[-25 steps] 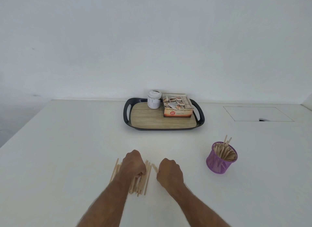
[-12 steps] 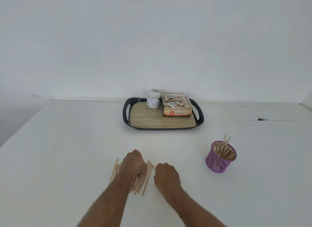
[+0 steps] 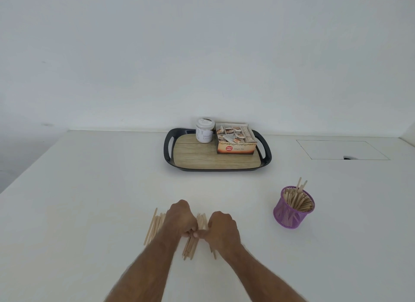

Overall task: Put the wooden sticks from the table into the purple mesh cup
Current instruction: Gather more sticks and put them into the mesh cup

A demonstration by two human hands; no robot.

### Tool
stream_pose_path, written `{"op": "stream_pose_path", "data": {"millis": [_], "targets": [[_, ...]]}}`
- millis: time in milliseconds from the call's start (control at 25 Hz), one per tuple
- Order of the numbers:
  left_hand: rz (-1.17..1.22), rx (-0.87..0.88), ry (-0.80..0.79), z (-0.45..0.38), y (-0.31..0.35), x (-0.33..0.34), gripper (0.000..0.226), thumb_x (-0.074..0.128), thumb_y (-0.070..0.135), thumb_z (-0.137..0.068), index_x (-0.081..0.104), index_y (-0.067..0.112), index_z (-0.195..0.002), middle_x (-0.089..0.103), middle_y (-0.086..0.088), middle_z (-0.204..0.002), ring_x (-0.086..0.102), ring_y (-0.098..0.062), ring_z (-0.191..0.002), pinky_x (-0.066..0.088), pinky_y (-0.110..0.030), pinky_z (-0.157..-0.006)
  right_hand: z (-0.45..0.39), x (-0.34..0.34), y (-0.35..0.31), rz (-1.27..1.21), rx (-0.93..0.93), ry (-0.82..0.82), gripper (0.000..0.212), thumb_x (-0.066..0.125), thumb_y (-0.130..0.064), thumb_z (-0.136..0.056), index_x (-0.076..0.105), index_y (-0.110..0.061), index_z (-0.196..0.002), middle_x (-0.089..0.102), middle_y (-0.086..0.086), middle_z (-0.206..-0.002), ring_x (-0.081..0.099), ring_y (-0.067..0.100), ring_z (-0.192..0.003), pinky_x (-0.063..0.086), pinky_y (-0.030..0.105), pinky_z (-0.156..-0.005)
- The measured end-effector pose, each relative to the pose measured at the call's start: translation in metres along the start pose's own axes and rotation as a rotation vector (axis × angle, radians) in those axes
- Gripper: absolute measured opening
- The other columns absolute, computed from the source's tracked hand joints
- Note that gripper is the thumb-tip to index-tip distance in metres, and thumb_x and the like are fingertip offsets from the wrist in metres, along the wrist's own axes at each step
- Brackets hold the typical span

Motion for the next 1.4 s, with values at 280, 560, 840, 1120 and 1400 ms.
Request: {"op": "stream_pose_path", "data": {"millis": [280, 560, 840, 1120, 1400], "targets": [[-0.032, 0.003, -0.004, 0.002, 0.000, -0.001, 0.018, 0.080, 0.002, -0.072, 0.074, -0.003, -0.088, 0.077, -0.015, -0.078, 0.078, -0.026, -0.065, 0.066, -0.037, -0.067, -0.006, 0.000, -0.003, 0.036, 0.035, -0.038, 0.039, 0.081, -0.040, -0.067, 0.049, -0.017, -0.062, 0.053, -0.003, -0.062, 0.051, 0.019, -0.057, 0.038, 0.024, -0.049], [-0.174, 0.079, 0.067, 0.003, 0.009, -0.005, 0.016, 0.079, 0.004, -0.071, 0.068, 0.000, -0.082, 0.073, -0.009, -0.078, 0.076, -0.027, -0.073, 0.065, -0.035, -0.075, -0.014, -0.016, -0.001, 0.182, 0.042, -0.027, 0.016, 0.062, -0.009, -0.076, 0.050, -0.014, -0.068, 0.058, 0.000, -0.070, 0.062, 0.023, -0.070, 0.046, 0.026, -0.060], [-0.186, 0.122, 0.102, 0.005, 0.010, -0.004, 0.023, 0.074, 0.004, -0.070, 0.052, 0.008, -0.067, 0.058, -0.005, -0.063, 0.065, -0.024, -0.063, 0.059, -0.029, -0.068, -0.011, -0.006, -0.002, 0.226, -0.007, -0.038, 0.027, 0.057, -0.008, -0.077, 0.038, -0.019, -0.062, 0.044, -0.004, -0.063, 0.052, 0.020, -0.066, 0.036, 0.024, -0.052], [-0.184, 0.130, 0.113, 0.003, 0.008, -0.002, 0.031, 0.071, 0.006, -0.072, 0.043, 0.011, -0.061, 0.044, 0.000, -0.056, 0.050, -0.018, -0.054, 0.041, -0.024, -0.056, 0.000, 0.003, -0.008, 0.345, -0.163, 0.035, 0.014, 0.050, -0.006, -0.090, 0.056, -0.018, -0.089, 0.063, 0.007, -0.107, 0.062, 0.024, -0.100, 0.046, 0.030, -0.076], [-0.232, 0.136, 0.090, 0.001, 0.007, 0.000, 0.036, 0.072, 0.012, -0.075, 0.040, 0.013, -0.058, 0.042, 0.002, -0.053, 0.045, -0.014, -0.049, 0.038, -0.022, -0.052, -0.017, -0.010, 0.008, 0.185, 0.024, -0.070, 0.022, 0.060, -0.017, -0.078, 0.042, -0.018, -0.064, 0.058, -0.001, -0.072, 0.054, 0.022, -0.067, 0.042, 0.026, -0.059]]}}
Point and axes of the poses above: each hand's wrist, its own z-axis away from the middle knuckle, its own x-axis out of the palm, y = z × x, the point moved 6 cm from there along -z, towards the middle knuckle
